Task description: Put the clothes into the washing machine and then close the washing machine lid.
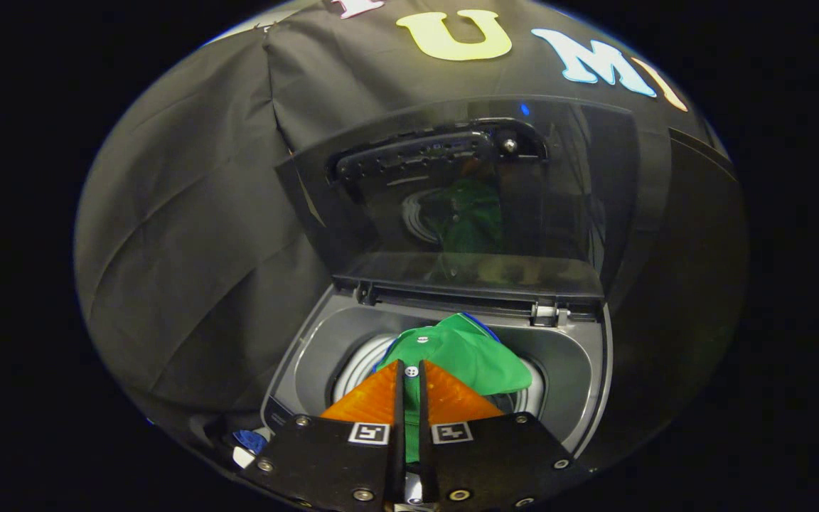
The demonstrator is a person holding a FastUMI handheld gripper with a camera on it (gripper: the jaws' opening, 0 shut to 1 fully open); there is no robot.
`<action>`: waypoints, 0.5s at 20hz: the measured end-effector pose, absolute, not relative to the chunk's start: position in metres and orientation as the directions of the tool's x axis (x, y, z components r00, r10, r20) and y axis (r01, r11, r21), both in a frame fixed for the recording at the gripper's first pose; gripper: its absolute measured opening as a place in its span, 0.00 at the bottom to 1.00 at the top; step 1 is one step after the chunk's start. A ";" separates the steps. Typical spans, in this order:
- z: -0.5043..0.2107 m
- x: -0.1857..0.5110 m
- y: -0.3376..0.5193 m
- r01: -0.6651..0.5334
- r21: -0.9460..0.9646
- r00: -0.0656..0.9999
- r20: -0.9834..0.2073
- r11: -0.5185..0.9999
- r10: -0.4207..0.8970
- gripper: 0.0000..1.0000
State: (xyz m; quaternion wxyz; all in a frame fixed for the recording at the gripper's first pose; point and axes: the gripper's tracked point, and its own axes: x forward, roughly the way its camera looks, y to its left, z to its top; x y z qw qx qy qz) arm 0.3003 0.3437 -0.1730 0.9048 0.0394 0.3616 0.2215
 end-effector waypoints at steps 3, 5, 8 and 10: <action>-0.170 0.304 0.332 -0.357 0.192 0.671 -0.629 0.914 0.394 0.31; -0.168 0.301 0.326 -0.351 0.166 0.683 -0.628 0.922 0.373 0.63; -0.170 0.297 0.322 -0.360 0.135 0.694 -0.622 0.923 0.362 0.96; -0.166 0.292 0.322 -0.377 0.121 0.698 -0.614 0.918 0.367 0.96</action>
